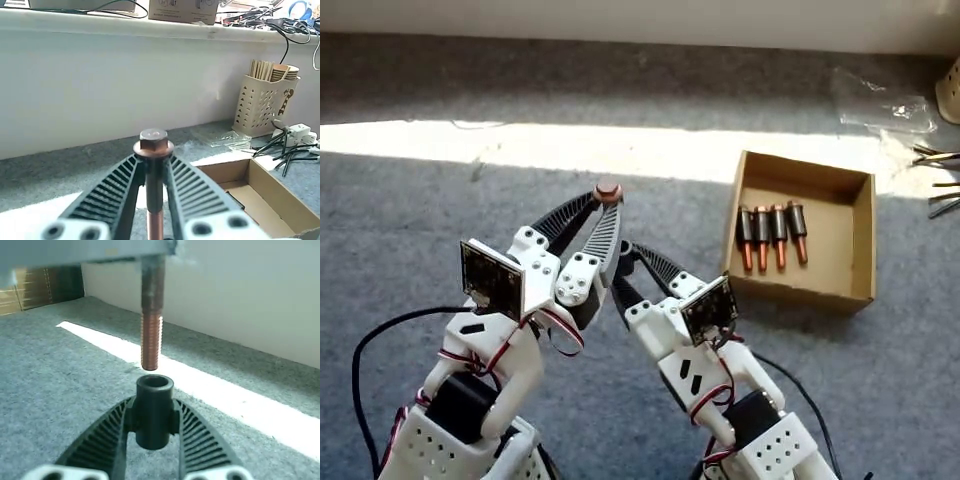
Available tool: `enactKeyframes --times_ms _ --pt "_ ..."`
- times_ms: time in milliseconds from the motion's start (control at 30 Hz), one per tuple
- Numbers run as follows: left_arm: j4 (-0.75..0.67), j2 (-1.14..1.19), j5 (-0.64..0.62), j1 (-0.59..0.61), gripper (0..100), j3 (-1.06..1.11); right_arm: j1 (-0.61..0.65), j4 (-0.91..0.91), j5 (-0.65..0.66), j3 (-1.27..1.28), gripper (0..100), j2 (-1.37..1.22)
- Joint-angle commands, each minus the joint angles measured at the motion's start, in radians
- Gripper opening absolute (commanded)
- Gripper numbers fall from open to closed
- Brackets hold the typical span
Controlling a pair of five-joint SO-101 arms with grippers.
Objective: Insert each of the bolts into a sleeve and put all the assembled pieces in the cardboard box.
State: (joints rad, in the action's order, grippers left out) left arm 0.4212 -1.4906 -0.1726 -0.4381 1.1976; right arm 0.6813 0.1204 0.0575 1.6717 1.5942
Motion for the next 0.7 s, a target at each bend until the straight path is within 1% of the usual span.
enactKeyframes --times_ms 0,100,233,533,667 --pt "-0.025 -0.015 -0.012 0.005 0 -0.01 0.001 -0.001 -0.003 0.108 0.4 0.01" --pt "-0.025 -0.015 -0.014 0.004 0 -0.01 0.001 -0.001 -0.003 0.108 0.4 0.01" --pt "-0.025 -0.01 -0.072 0.004 0 -0.01 0.001 -0.001 -0.003 0.108 0.4 0.01" --pt "-0.025 -0.01 -0.075 0.004 0 -0.008 0.001 -0.001 -0.002 0.108 0.4 0.01" --pt "-0.031 -0.012 -0.075 0.004 0 0.027 0.001 -0.001 -0.002 0.108 0.4 0.01"
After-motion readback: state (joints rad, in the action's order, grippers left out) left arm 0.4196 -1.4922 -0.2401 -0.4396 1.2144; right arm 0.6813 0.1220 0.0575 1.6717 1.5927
